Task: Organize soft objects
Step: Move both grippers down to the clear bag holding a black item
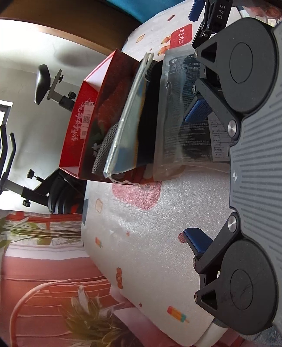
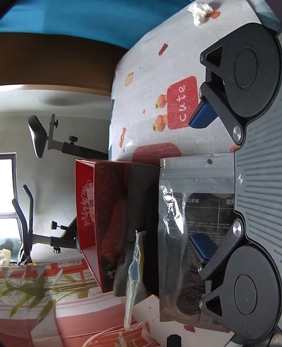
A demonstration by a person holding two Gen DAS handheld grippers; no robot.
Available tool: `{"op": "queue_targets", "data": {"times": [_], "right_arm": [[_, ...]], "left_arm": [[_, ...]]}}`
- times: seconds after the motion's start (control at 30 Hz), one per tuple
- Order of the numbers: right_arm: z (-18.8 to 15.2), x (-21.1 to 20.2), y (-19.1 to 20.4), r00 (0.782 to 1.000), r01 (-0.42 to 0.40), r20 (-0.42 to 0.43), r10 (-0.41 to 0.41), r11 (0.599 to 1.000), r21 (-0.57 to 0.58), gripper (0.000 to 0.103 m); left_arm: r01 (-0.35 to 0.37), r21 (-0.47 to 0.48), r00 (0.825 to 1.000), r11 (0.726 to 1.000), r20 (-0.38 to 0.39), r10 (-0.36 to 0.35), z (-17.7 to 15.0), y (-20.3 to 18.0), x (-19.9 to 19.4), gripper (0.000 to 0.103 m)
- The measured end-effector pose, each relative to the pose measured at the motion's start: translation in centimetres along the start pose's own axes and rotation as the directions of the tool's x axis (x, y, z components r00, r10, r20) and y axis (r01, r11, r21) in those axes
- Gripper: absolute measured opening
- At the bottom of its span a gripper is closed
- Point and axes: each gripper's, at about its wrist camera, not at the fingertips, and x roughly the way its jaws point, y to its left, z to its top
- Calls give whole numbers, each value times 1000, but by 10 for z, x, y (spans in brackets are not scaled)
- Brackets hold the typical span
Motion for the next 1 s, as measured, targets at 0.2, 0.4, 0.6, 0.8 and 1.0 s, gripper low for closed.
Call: {"op": "queue_targets", "data": {"times": [0.2, 0.4, 0.6, 0.8, 1.0], "right_arm": [[-9, 26, 5, 998, -48, -46, 47, 999, -24, 103], [-18, 41, 2, 994, -77, -76, 76, 997, -13, 103], [-21, 48, -6, 990, -109, -82, 111, 993, 36, 103], [-26, 54, -15, 986, -143, -74, 150, 985, 94, 103], [-27, 55, -17, 985, -151, -70, 158, 984, 99, 103]], "left_arm": [[-22, 41, 999, 999, -44, 23, -14, -1, 35, 103], [55, -3, 994, 998, -90, -55, -19, 4, 54, 103], [110, -19, 990, 994, -88, -111, -24, 5, 65, 103], [176, -105, 977, 979, -101, -186, -30, 14, 74, 103], [174, -82, 978, 981, -100, -182, -33, 12, 76, 103]]}}
